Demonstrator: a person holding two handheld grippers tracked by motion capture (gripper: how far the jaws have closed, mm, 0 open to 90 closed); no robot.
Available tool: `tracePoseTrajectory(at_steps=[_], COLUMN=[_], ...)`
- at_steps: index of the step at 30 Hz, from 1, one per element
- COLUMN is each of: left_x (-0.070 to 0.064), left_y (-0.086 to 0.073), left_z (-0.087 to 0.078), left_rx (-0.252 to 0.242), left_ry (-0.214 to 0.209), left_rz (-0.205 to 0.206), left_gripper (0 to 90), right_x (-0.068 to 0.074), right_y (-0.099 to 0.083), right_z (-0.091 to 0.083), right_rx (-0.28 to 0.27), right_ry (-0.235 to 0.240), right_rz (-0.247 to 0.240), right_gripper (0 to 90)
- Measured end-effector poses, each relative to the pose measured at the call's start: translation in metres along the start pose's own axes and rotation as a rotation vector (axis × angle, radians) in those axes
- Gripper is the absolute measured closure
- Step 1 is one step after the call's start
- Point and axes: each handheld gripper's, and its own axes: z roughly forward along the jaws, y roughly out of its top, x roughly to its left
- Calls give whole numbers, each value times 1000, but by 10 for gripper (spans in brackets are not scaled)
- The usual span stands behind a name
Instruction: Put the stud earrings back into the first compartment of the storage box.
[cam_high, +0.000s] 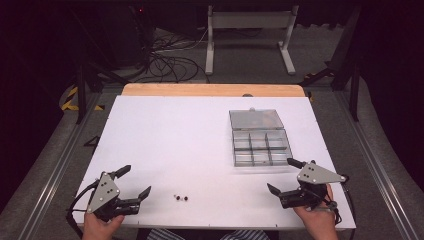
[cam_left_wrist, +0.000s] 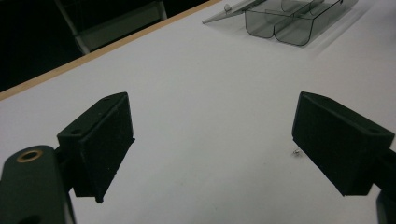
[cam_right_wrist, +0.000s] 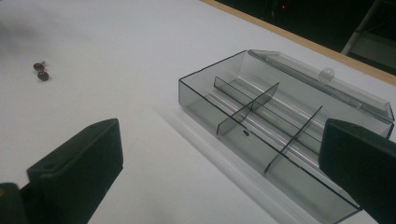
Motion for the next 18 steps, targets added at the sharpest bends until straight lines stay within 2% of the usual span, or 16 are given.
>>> tracePoseTrajectory(at_steps=[6,10,18], left_x=[-1,0,0], left_y=[0,0,0], left_z=[-1,-1,-1], left_rx=[-6,-12,-11], left_ry=[11,8,9], left_rz=[17,10,9], left_gripper=[128,126,125], right_x=[2,3,1], right_y=[1,2,5], right_z=[1,0,1], right_rx=[6,7,6], right_ry=[0,5,19], right_rz=[-21,-22,-2], right_gripper=[5,5,9])
